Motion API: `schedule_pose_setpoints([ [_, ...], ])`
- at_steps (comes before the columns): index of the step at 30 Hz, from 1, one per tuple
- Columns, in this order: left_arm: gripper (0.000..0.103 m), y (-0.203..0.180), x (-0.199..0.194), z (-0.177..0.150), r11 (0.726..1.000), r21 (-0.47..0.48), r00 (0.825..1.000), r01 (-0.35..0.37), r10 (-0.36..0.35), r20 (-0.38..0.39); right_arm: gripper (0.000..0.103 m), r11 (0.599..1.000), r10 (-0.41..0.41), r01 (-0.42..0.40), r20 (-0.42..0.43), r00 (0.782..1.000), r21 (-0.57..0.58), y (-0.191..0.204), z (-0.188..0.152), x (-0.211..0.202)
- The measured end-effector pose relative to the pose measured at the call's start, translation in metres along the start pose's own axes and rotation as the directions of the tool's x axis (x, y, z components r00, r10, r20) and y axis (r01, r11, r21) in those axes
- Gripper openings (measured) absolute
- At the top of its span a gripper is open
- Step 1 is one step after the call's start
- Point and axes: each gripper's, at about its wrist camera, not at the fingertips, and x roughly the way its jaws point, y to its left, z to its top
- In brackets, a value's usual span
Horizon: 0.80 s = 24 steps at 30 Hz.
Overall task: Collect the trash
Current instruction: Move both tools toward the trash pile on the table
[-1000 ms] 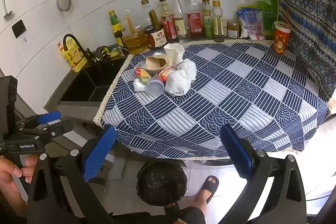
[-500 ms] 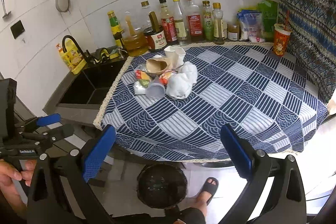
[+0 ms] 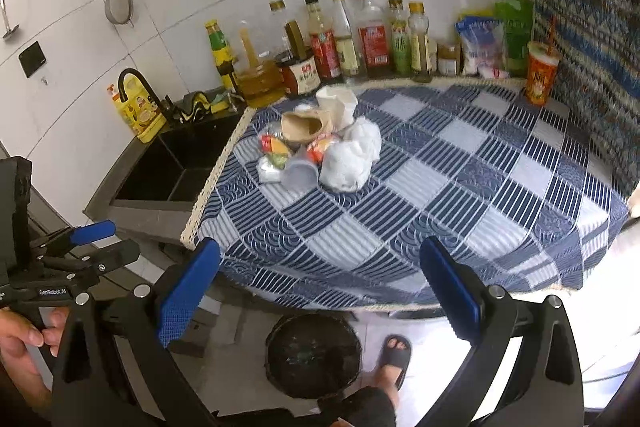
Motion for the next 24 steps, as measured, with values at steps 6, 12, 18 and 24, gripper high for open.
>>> schedule_pose_setpoints([
  [6, 0.096, 0.001, 0.005, 0.004, 1.0, -0.008, 1.0, 0.005, -0.005, -0.005, 0.099, 0.999, -0.037, 0.037, -0.007, 0.999, -0.033, -0.002, 0.005, -0.002],
  [12, 0.096, -0.002, 0.015, 0.01, 1.0, -0.011, 1.0, 0.01, -0.01, -0.015, 0.099, 1.0, -0.015, 0.015, -0.003, 1.0, -0.006, -0.006, 0.006, -0.002],
  [18, 0.096, 0.001, 0.03, 0.019, 0.999, -0.038, 0.999, 0.009, -0.011, -0.037, 0.099, 0.99, 0.099, -0.097, -0.01, 0.995, 0.099, -0.02, 0.013, 0.014],
  [24, 0.096, -0.003, 0.045, 0.034, 0.999, -0.033, 0.998, 0.01, -0.011, -0.058, 0.099, 0.997, 0.05, -0.048, -0.024, 0.998, 0.068, -0.026, 0.024, 0.033],
])
